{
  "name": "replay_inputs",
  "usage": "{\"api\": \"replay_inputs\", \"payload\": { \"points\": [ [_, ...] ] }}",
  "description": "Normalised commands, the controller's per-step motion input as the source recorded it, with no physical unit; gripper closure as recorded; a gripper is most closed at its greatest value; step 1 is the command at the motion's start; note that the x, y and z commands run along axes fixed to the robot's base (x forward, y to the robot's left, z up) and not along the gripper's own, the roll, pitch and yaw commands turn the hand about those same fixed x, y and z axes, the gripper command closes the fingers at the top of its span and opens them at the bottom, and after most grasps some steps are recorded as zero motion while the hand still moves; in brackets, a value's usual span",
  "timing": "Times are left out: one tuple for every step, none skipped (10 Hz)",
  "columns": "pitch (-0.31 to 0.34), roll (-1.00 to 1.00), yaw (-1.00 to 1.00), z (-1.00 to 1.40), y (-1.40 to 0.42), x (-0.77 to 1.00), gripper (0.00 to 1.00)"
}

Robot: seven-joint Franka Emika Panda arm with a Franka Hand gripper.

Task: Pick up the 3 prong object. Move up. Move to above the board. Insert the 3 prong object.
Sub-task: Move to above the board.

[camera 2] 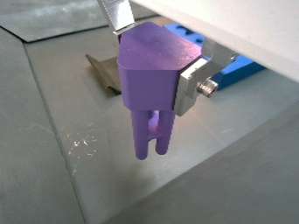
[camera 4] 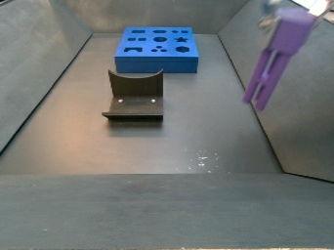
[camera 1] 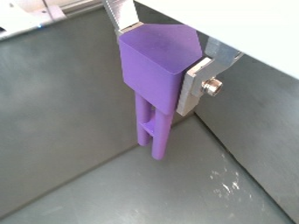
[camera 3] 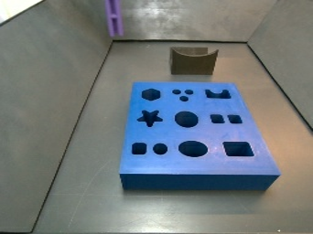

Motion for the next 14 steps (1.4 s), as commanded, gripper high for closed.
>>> {"api": "replay_inputs", "payload": {
  "points": [
    [-0.049,-0.16,0.04,0.6,0.07,-0.4,1.0],
    [-0.012,-0.06,0.01,0.4,0.05,-0.23,1.0],
    [0.005,-0.02,0.0,0.24,0.02,-0.11,1.0],
    [0.366,0.42,-1.0,0.27,-1.0,0.42,1.0],
    [0.385,0.45,-1.0,0.27,-1.0,0.42,1.0],
    [0.391,0.43,-0.83,0.28,-1.0,0.43,1.0],
    [0.273,0.21,-0.49,0.28,-1.0,0.44,1.0],
    [0.216,0.11,-0.28,0.27,-1.0,0.44,1.0],
    [0.18,0.01,-0.1,0.27,-1.0,0.45,1.0],
    [0.161,0.0,-0.06,0.28,-1.0,0.46,1.0],
    [0.146,0.0,-0.03,0.27,-1.0,0.46,1.0],
    [0.132,0.0,-0.01,0.28,-1.0,0.47,1.0],
    [0.12,-0.02,-0.01,0.28,-1.0,0.48,1.0],
    [0.115,0.0,0.0,0.28,-1.0,0.48,1.0]
  ]
}}
